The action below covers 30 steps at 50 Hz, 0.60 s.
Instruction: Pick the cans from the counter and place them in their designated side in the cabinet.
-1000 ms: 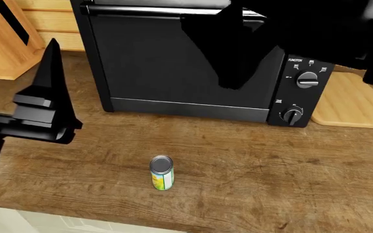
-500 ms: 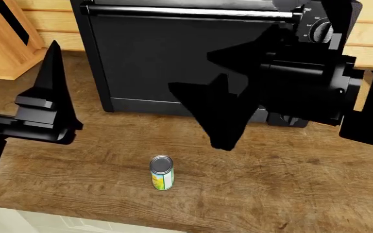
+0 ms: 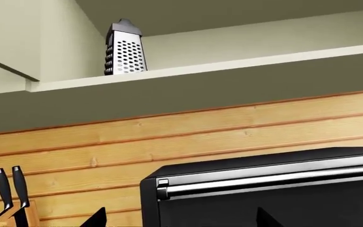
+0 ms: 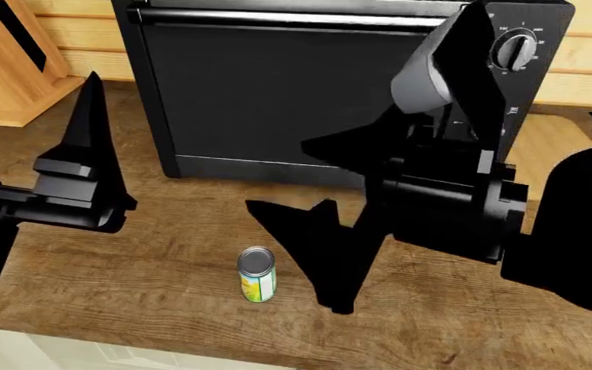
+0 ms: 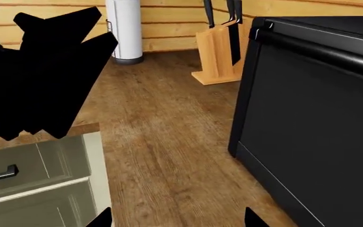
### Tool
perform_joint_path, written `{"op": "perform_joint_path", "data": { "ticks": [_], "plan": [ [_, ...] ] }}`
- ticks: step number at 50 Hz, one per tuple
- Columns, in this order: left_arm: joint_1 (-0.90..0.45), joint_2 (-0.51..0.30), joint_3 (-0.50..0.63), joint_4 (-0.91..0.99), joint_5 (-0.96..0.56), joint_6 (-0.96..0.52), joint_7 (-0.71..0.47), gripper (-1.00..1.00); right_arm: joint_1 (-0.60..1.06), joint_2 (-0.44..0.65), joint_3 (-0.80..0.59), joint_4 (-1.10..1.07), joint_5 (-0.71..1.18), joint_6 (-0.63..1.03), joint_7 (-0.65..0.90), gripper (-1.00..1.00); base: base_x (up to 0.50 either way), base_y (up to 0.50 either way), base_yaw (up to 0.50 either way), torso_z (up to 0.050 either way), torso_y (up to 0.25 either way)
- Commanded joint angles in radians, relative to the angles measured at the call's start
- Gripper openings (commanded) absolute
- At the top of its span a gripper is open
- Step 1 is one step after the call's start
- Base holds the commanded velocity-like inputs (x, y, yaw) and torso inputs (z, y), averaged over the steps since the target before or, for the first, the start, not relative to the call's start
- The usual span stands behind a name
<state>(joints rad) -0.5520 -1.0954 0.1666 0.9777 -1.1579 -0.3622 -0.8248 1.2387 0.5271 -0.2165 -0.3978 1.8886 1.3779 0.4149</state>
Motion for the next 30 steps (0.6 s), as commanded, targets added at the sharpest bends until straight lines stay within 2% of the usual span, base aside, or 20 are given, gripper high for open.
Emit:
{"op": "perform_joint_path", "data": {
  "ticks": [1,30],
  "plan": [
    [0.008,0.005,0.006,-0.005,0.012,0.005,0.005,1.0,-0.127,-0.037,0.043,-0.089,-0.118,-0.022,-0.088,1.0,0.0,0.0,0.0,0.0,0.0],
    [0.034,-0.001,0.006,-0.008,0.025,0.026,0.008,1.0,-0.291,-0.078,0.02,-0.177,-0.364,-0.089,-0.211,1.0,0.0,0.0,0.0,0.0,0.0]
  ]
}}
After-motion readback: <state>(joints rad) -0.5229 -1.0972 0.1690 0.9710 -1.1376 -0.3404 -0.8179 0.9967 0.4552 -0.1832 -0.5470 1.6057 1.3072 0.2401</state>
